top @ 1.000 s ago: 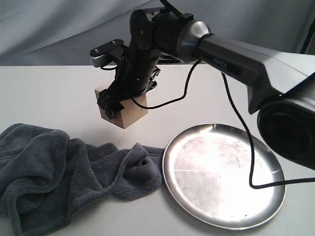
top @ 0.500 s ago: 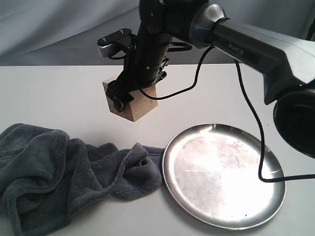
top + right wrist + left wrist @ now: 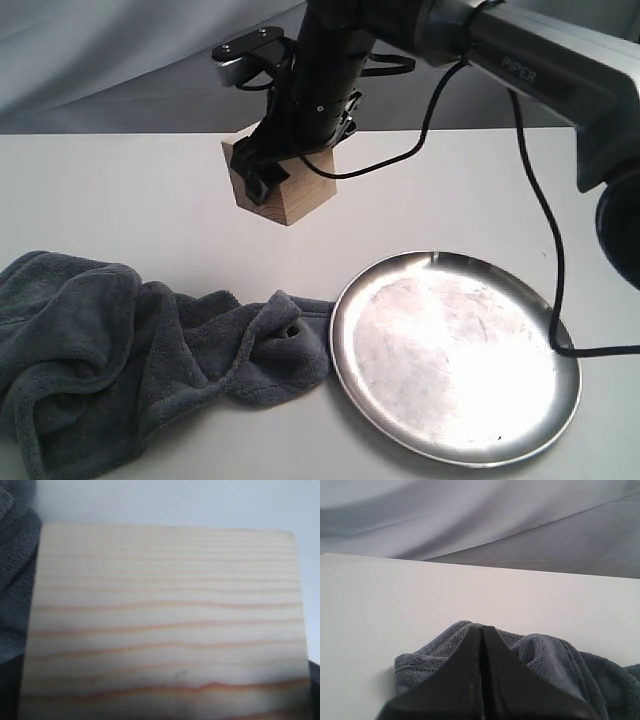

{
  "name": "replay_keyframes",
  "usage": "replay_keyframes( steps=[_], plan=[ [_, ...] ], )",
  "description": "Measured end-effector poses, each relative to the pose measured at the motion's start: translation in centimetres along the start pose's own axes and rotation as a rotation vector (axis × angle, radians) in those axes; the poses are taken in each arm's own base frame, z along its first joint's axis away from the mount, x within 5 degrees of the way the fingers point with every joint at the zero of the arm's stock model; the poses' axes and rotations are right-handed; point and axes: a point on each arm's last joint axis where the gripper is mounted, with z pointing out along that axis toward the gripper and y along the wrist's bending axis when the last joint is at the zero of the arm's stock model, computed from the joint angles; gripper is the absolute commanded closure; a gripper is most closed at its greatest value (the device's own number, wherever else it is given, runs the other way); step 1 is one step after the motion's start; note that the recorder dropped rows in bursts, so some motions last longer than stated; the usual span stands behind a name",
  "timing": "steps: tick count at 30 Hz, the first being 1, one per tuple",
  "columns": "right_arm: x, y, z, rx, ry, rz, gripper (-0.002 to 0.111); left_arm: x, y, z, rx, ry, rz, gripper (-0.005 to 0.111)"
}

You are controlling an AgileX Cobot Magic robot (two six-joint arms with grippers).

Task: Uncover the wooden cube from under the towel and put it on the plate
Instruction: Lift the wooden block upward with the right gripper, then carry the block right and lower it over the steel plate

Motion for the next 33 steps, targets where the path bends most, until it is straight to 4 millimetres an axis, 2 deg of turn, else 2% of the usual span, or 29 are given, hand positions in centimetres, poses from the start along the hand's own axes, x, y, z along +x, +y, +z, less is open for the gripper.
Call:
replay_keyframes(
  steps=[4, 12, 16, 27, 33],
  plan=[
    [0.8, -1.1, -0.9, 0.002, 0.007, 0.031, 0.103, 0.0, 0.0, 0.0, 0.0, 0.0, 0.0, 0.107],
    [4.0, -0.5, -1.5, 0.015, 0.011, 0.037, 0.103, 0.0, 0.0, 0.0, 0.0, 0.0, 0.0, 0.107],
    [5.2, -0.5, -3.0, 0.046, -0.047, 0.041, 0.103, 0.0, 0.0, 0.0, 0.0, 0.0, 0.0, 0.107],
    [10.4, -2.6, -5.0, 0.093, -0.044, 0.126, 0.103, 0.0, 0.0, 0.0, 0.0, 0.0, 0.0, 0.107],
    [12.3, -2.1, -6.4, 0.127, -0.109, 0.133, 0.103, 0.0, 0.0, 0.0, 0.0, 0.0, 0.0, 0.107]
  ],
)
